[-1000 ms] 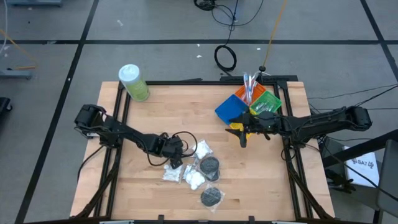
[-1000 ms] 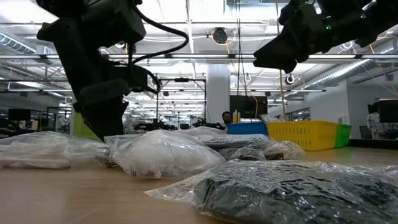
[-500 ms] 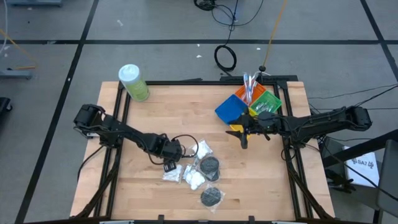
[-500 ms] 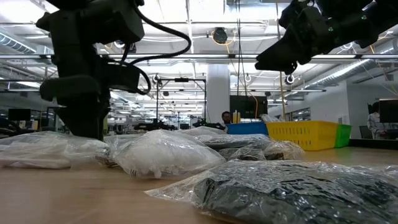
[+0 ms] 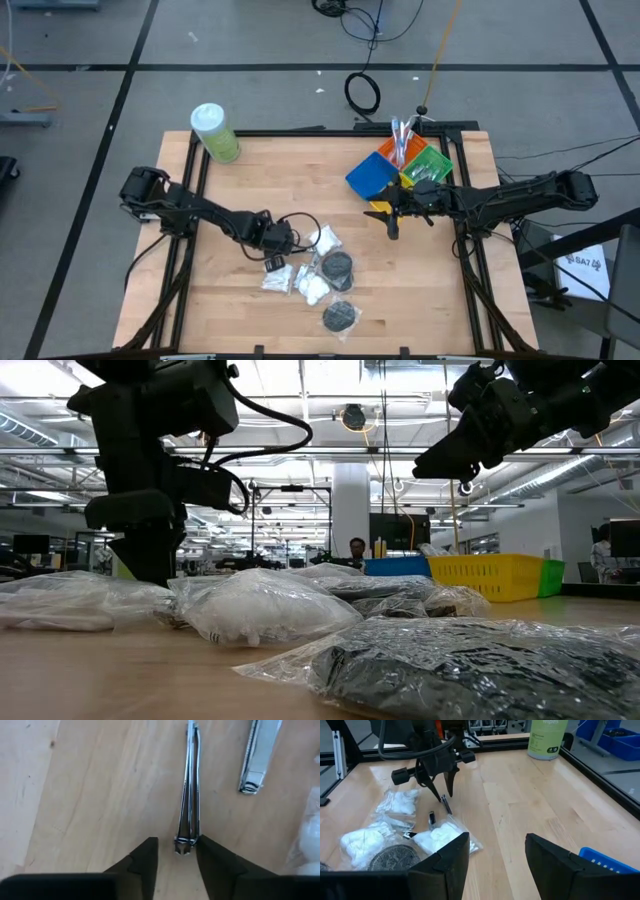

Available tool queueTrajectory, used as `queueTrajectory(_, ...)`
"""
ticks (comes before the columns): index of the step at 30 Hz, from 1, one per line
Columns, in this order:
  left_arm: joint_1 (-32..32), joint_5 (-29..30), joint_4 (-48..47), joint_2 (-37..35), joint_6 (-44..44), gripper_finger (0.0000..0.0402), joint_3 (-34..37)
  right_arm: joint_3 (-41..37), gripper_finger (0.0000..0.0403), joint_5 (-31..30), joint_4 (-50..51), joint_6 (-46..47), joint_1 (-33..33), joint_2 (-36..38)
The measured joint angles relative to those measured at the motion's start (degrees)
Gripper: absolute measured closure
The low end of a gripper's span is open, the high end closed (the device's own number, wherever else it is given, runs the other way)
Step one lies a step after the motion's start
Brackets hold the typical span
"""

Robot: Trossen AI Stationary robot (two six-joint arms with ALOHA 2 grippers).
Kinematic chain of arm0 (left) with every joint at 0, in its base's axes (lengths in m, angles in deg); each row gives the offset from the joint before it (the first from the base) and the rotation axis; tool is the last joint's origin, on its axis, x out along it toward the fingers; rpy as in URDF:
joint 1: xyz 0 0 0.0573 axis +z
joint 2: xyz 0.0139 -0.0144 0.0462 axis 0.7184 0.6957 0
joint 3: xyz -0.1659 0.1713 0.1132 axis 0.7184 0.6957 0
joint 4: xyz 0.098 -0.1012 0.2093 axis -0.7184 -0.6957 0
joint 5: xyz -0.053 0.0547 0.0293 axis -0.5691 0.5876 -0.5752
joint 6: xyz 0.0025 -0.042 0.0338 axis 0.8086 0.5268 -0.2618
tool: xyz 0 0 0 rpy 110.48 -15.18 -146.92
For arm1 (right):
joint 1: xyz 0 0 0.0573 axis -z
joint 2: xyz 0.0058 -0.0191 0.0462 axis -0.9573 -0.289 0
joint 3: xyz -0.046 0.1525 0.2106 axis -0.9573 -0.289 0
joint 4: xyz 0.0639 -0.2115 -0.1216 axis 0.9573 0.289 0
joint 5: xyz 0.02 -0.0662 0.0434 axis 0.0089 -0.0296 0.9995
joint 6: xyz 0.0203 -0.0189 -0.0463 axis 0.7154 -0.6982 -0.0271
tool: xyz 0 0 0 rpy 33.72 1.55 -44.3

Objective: Pick & Place Travel size toiletries
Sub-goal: Put the nail cutter into the green bin

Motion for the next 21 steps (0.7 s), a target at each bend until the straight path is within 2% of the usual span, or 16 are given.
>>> queueTrajectory(8,1.1,0.1,0.4,0.0,0.2,0.0384,0.0,0.0,0.0222,0.0,0.0,0.0,0.0,0.0)
queueTrajectory(10,1.2,0.0,0.4,0.0,0.2,0.0394,0.0,0.0,0.0223,0.0,0.0,0.0,0.0,0.0)
queueTrajectory(15,1.2,0.0,0.5,0.0,0.9,0.0354,0.0,0.0,0.0227,0.0,0.2,0.2,0.0,0.0)
queueTrajectory(21,1.4,0.0,0.8,0.0,4.0,0.0252,0.0,0.0,0.0225,0.0,0.2,0.2,0.0,0.0)
